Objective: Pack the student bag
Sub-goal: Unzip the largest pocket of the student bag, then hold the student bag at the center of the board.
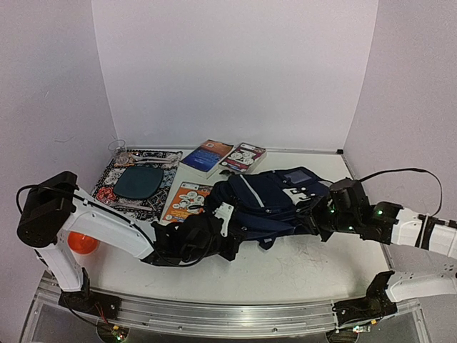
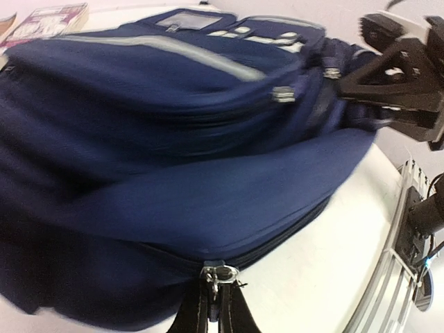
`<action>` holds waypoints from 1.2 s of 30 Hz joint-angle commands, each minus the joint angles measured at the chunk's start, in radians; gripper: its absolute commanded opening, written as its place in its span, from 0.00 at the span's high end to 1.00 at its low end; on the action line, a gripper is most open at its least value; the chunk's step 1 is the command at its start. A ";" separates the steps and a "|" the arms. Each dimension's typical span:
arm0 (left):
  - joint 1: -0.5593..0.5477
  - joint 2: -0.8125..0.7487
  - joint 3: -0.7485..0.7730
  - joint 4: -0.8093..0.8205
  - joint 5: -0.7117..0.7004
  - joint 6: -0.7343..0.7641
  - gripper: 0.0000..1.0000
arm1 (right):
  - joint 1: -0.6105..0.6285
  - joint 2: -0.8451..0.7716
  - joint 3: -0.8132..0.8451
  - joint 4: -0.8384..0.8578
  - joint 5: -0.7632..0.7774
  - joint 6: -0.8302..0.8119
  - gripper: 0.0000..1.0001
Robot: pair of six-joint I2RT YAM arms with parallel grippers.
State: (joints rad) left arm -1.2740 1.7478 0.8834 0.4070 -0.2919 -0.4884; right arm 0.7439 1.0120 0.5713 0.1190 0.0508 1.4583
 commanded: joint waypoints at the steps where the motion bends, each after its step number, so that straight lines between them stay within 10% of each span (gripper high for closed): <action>1: 0.085 -0.069 -0.072 -0.068 0.043 -0.033 1.00 | -0.077 -0.092 -0.021 -0.142 0.071 -0.147 1.00; 16: 0.282 -0.088 -0.114 -0.131 0.246 0.086 1.00 | -0.283 -0.125 0.043 -0.415 0.101 -0.479 0.99; 28: 0.271 -0.036 0.045 -0.176 0.561 0.027 1.00 | -0.261 0.003 0.322 -0.620 -0.093 -0.806 0.48; 36: 0.271 0.053 0.204 -0.301 0.673 -0.005 1.00 | 0.010 0.102 0.528 -0.710 0.008 -0.970 0.27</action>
State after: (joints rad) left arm -1.0050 1.7869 0.9968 0.1214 0.2959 -0.4737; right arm 0.6218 1.0494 1.0309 -0.5093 0.0088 0.6293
